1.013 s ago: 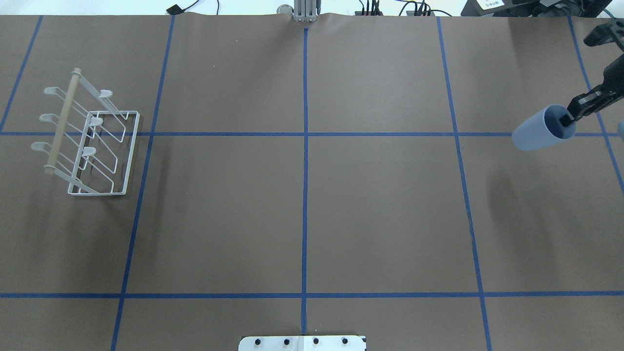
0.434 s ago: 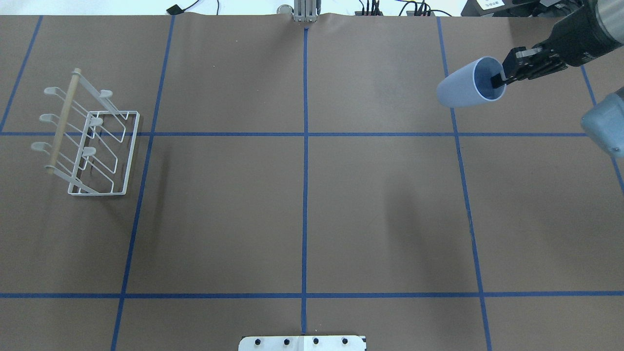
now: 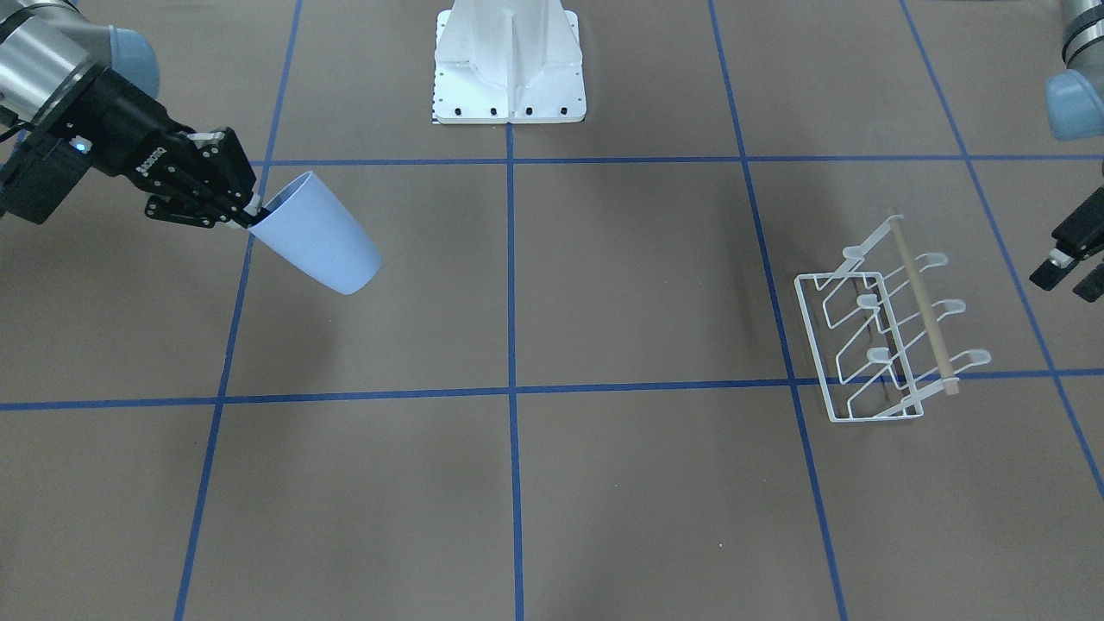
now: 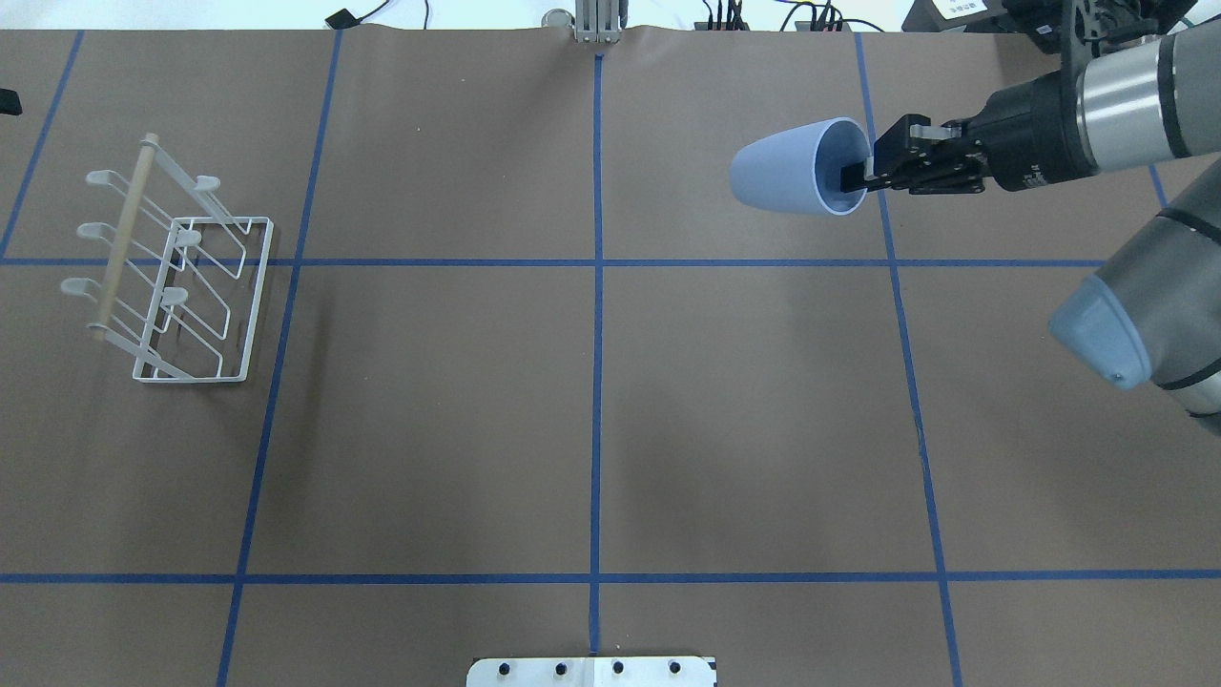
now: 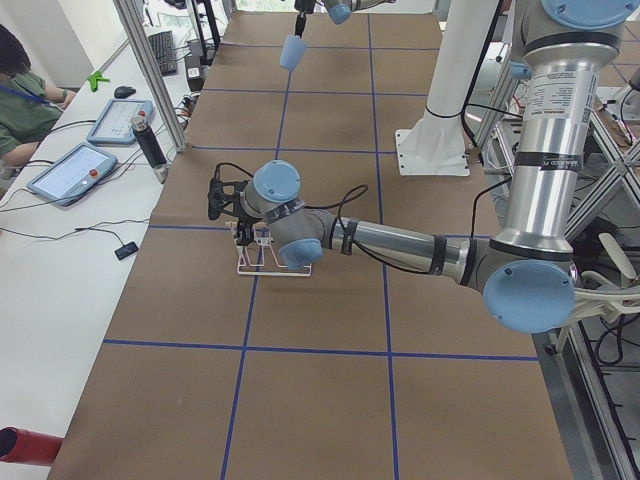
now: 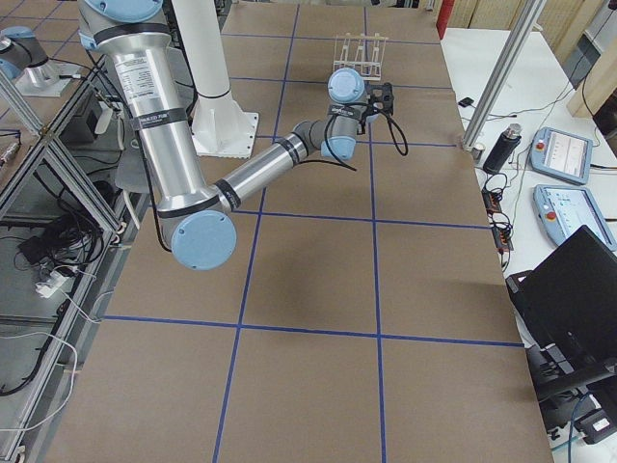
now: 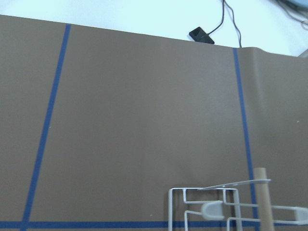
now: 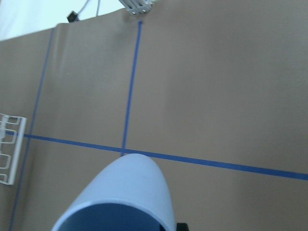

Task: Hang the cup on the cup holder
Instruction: 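Lift the cup with the right gripper toward the table center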

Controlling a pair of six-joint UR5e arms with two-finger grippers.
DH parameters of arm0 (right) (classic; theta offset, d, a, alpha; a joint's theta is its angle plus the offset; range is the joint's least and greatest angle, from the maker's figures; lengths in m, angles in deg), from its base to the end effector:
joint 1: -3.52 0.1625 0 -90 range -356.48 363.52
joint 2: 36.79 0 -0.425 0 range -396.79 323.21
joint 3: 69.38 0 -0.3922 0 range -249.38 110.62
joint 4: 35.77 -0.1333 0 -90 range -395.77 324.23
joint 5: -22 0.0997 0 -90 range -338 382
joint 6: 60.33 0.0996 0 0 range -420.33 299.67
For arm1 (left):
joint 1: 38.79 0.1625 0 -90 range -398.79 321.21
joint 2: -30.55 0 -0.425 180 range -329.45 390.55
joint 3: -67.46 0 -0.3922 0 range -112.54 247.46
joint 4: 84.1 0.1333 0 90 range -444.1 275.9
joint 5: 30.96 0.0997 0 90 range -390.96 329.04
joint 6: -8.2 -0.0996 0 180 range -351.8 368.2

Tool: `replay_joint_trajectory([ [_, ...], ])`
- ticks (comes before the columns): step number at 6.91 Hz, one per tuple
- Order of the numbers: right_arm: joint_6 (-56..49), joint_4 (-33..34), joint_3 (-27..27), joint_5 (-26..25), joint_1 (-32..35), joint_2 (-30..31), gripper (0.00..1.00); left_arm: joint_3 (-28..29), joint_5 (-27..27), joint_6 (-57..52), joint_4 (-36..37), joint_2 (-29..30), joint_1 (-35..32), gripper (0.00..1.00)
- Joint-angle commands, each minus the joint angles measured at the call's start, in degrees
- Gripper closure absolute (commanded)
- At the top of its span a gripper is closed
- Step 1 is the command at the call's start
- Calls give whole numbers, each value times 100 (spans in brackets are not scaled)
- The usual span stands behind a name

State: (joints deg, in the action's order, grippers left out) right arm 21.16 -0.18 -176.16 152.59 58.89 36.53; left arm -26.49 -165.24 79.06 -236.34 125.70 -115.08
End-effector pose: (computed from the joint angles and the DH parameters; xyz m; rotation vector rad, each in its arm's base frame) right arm -0.2440 -0.4738 0.2566 0.2930 -1.5155 0.1057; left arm 0.0625 -0.5250 0.4521 0.4205 1.2814 -0.3626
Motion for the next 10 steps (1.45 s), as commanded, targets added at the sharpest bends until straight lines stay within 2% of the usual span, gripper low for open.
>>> replay_joint_trajectory([
  [1,1234,-1549,34,-375,-412,-2,100,-19,24,2683,-2074,309,410,2],
  [2,1604,-2043,17,-367,-535,-46,100,-36,33,3888,-2587,764,674,2],
  [3,1929,-2413,-9,-376,-701,-90,100,-167,51,4631,-2748,1082,937,2],
  [4,2098,-2808,-18,-385,-807,-107,100,-464,320,4848,-2811,1172,1297,2],
  [5,2108,-3152,-27,-437,-1026,-151,100,-885,889,5215,-2811,1234,1944,2],
  [7,2108,-3653,-36,-499,-1282,-231,100,-1440,2469,6217,-2785,1392,3131,2],
  [8,2108,-3934,-27,-499,-1414,-248,100,-1503,2894,6229,-2794,1445,3616,2],
  [10,2108,-4235,-27,-638,-1677,-441,100,-1495,2951,6238,-2785,1725,4005,2],
])
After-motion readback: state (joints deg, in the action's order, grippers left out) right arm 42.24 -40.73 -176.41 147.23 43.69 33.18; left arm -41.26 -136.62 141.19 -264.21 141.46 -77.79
